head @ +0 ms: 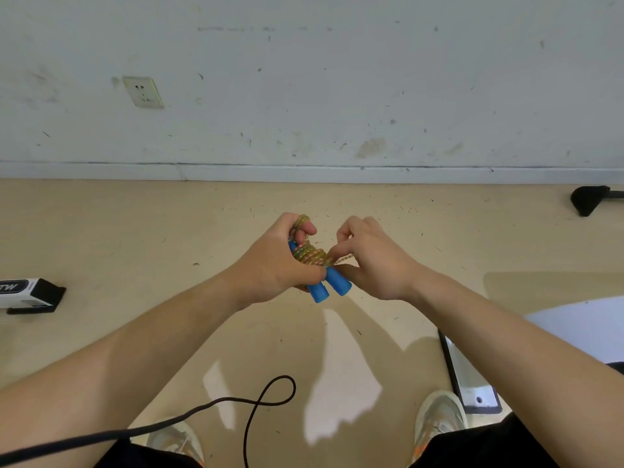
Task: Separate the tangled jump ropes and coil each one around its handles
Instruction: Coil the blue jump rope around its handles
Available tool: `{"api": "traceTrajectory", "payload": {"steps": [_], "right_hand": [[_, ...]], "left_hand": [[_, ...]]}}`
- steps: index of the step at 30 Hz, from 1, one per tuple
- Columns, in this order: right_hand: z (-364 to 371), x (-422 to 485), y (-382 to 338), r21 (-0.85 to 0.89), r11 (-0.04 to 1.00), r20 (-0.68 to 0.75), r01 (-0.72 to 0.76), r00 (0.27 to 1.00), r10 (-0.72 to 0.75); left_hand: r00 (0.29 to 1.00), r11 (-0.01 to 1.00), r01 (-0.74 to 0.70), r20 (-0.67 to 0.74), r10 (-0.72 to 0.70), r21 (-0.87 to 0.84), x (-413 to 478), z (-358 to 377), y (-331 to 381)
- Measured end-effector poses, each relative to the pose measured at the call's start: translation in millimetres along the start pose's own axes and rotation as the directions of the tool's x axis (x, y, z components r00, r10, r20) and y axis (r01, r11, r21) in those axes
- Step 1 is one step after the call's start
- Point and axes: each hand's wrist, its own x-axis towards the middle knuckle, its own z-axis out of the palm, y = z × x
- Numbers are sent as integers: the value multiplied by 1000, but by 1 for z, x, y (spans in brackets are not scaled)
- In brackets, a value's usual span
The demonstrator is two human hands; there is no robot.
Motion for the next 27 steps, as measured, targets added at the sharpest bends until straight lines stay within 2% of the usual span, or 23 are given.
{"api": "traceTrajectory", "payload": {"steps": [1, 4, 8, 11, 13, 14, 16, 17, 18, 19, 21, 23, 27], "right_hand": [[-2, 0, -3, -69, 998, 13, 2, 1000, -1], [-6, -2, -12, -64, 992, 88, -107, 990, 113], [-2, -5, -18, -169, 975, 23, -142, 989, 148], [3, -4, -16, 14, 986, 66, -169, 984, 168], [7, -3, -16, 303, 929, 60, -212, 977, 203], [9, -2, -17, 513, 822, 61, -245, 966, 250], [11, -2, -20, 864, 419, 134, -278, 931, 340], [11, -2, -21, 936, 228, 170, -268, 912, 372], [11, -1, -20, 964, 109, 182, -244, 898, 401], [12, -1, -20, 974, 44, 185, -224, 885, 428], [14, 3, -19, 977, 18, 178, -212, 860, 478], [14, 4, -21, 971, 61, 168, -232, 841, 514], [17, 5, -29, 947, 243, 79, -208, 889, 452]], "left_hand": [[1000, 999, -24, 7, 24, 46, -1, 0, 0], [995, 975, -95, 24, 92, 202, -2, -1, -3], [989, 938, -145, 31, 143, 316, -2, 1, -5], [989, 923, -147, 44, 141, 355, -3, 4, -6], [989, 917, -147, 60, 134, 370, -4, 8, -6], [989, 913, -149, 63, 135, 379, -4, 9, -6], [987, 906, -160, 57, 149, 392, -4, 10, -5], [986, 906, -166, 56, 156, 391, -4, 10, -4], [986, 907, -168, 56, 159, 387, -4, 10, -4], [986, 908, -167, 59, 156, 384, -4, 11, -4], [986, 908, -164, 66, 150, 385, -6, 14, -4], [988, 918, -151, 71, 135, 367, -6, 18, -5], [994, 955, -100, 76, 82, 279, -4, 22, -8]]}}
